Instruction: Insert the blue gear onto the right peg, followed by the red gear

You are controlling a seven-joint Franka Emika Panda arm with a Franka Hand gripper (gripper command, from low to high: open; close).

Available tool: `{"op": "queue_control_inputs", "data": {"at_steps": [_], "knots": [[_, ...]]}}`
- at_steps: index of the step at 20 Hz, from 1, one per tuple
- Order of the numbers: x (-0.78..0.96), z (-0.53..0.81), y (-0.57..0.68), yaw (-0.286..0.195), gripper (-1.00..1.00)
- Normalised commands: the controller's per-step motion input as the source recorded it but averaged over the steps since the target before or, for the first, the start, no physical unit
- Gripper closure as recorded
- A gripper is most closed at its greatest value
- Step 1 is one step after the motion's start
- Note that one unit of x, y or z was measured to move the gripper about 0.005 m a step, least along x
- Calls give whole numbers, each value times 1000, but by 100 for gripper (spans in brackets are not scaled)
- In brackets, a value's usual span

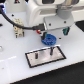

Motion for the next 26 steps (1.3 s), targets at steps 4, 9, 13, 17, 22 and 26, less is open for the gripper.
{"op": "queue_control_inputs", "data": {"at_steps": [4, 9, 13, 17, 22, 26], "knots": [[-294, -361, -119, 0, -100], [-216, -243, -124, 0, 100], [-118, -89, -55, 0, 100], [-142, -132, -38, 0, 100], [-142, -8, 1, 0, 100], [103, 229, 11, 0, 100]]}}
